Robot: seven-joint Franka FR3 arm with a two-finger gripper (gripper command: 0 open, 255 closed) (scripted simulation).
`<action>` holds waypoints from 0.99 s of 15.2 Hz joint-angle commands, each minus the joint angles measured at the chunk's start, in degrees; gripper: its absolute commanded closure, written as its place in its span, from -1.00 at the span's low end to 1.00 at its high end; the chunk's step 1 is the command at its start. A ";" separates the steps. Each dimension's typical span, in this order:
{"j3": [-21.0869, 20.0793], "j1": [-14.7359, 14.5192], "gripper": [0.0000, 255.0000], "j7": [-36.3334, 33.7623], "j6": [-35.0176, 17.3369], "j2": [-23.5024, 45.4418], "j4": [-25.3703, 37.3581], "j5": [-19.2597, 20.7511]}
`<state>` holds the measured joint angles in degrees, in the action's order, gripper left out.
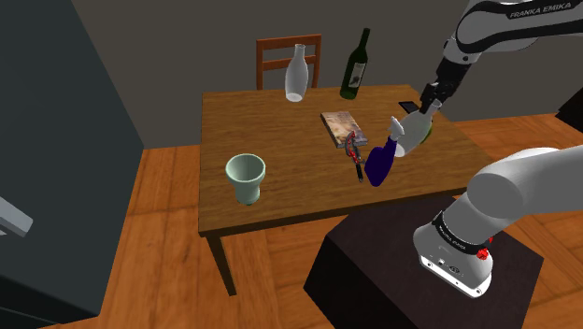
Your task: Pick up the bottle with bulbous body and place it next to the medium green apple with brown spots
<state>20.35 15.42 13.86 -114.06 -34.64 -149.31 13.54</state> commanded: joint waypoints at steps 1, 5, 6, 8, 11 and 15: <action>0.00 0.00 -1.00 0.00 -0.01 0.00 0.00 0.00; 0.00 0.00 -1.00 0.00 -0.01 0.00 0.01 0.00; -0.41 -0.10 -1.00 0.03 2.12 -0.59 1.55 -0.29; -1.17 -0.31 -1.00 0.10 6.24 -1.42 4.84 -0.88; -1.46 -0.39 -1.00 0.14 7.82 -1.65 6.19 -1.11; -1.46 -0.39 -1.00 0.14 7.82 -1.64 6.20 -1.11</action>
<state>18.89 15.02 14.00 -106.27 -36.28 -143.14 12.43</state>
